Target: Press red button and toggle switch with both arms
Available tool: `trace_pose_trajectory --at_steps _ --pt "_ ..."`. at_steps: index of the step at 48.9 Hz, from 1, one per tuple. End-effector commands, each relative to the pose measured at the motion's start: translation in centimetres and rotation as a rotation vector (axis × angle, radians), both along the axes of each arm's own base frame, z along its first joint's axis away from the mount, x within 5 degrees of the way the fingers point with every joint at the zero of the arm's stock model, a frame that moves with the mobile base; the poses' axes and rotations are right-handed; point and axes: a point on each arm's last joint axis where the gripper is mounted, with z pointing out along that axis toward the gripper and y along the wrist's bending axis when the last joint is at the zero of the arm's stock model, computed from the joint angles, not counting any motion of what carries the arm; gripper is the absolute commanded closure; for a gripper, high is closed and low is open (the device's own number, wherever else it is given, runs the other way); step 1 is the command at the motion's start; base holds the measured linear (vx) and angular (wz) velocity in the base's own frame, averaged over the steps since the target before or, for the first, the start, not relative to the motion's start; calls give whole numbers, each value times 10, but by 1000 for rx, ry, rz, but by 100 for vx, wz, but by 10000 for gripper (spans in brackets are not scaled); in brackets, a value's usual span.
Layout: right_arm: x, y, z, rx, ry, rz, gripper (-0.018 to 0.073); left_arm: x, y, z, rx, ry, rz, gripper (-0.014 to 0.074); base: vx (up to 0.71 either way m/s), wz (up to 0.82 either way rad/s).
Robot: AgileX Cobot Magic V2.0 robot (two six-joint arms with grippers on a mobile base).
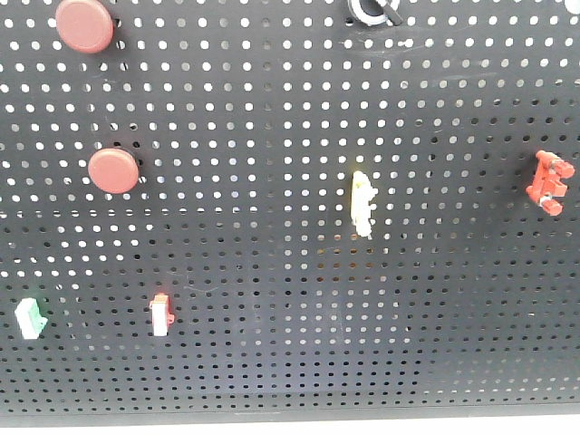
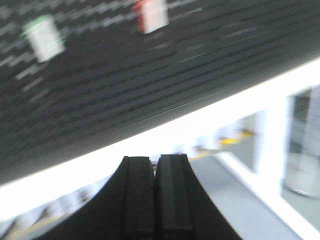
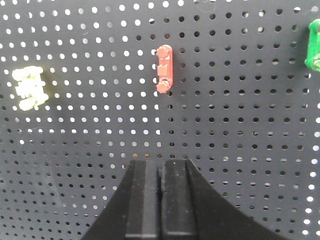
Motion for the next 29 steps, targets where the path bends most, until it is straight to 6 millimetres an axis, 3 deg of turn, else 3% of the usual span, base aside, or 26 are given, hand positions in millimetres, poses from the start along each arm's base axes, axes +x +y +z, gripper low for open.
trace_pose_trajectory --at_steps 1,12,29 --pt "-1 1 9 5 -24 16 562 1 9 -2 -105 -89 136 594 0 0" --pt "0 1 9 4 -23 16 562 10 13 -53 -211 -95 212 594 0 0" --pt "0 2 9 3 -22 16 562 10 12 -52 -303 -72 214 594 0 0"
